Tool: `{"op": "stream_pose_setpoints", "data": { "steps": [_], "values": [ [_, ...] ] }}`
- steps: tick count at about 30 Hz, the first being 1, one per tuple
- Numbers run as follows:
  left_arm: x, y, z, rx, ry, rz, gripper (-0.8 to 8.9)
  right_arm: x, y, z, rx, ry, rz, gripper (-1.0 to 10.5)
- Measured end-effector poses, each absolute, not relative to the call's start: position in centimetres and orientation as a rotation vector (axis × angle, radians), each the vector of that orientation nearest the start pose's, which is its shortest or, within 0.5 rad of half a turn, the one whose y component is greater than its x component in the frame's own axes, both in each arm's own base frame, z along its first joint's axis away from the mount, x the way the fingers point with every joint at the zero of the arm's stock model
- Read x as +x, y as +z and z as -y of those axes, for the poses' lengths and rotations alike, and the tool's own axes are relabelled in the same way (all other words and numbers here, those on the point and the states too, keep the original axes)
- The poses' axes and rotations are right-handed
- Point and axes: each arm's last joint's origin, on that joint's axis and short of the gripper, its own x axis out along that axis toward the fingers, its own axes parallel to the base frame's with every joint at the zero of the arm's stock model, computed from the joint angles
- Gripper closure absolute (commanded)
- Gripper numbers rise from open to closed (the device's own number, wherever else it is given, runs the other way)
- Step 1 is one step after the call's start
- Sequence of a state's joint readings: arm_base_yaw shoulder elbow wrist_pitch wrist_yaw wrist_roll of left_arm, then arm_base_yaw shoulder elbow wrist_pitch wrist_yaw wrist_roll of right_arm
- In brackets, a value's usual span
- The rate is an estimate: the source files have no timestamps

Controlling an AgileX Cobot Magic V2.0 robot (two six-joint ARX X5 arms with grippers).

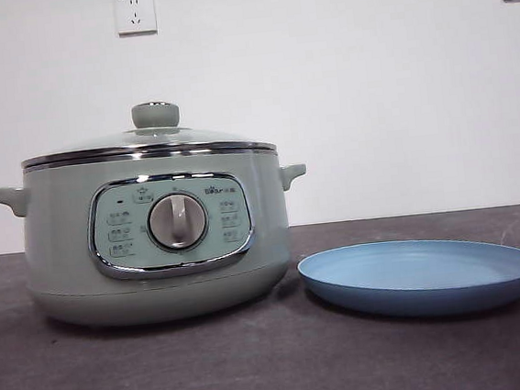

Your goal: Take the potato out from the steamer,put the potato on the plate,close the lid

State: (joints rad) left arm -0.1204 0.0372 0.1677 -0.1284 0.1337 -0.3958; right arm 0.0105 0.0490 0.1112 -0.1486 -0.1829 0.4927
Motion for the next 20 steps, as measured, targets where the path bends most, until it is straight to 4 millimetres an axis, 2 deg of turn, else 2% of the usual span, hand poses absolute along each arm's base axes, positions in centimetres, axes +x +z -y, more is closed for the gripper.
{"op": "stream_pose_setpoints", "data": {
  "steps": [7, 14, 20],
  "values": [
    [8.7, 26.6, 1.5, -0.399, -0.267, -0.005, 8.2, 9.5, 23.5, -0.6, 0.495, 0.177, -0.097, 9.6],
    [10.3, 33.6, 2.0, -0.31, -0.389, -0.051, 8.2, 10.7, 31.7, -0.7, 0.369, 0.207, -0.032, 9.6],
    [12.4, 38.8, 2.6, -0.221, -0.486, -0.164, 8.2, 12.2, 39.0, -1.0, 0.228, 0.321, -0.015, 9.6]
  ]
}}
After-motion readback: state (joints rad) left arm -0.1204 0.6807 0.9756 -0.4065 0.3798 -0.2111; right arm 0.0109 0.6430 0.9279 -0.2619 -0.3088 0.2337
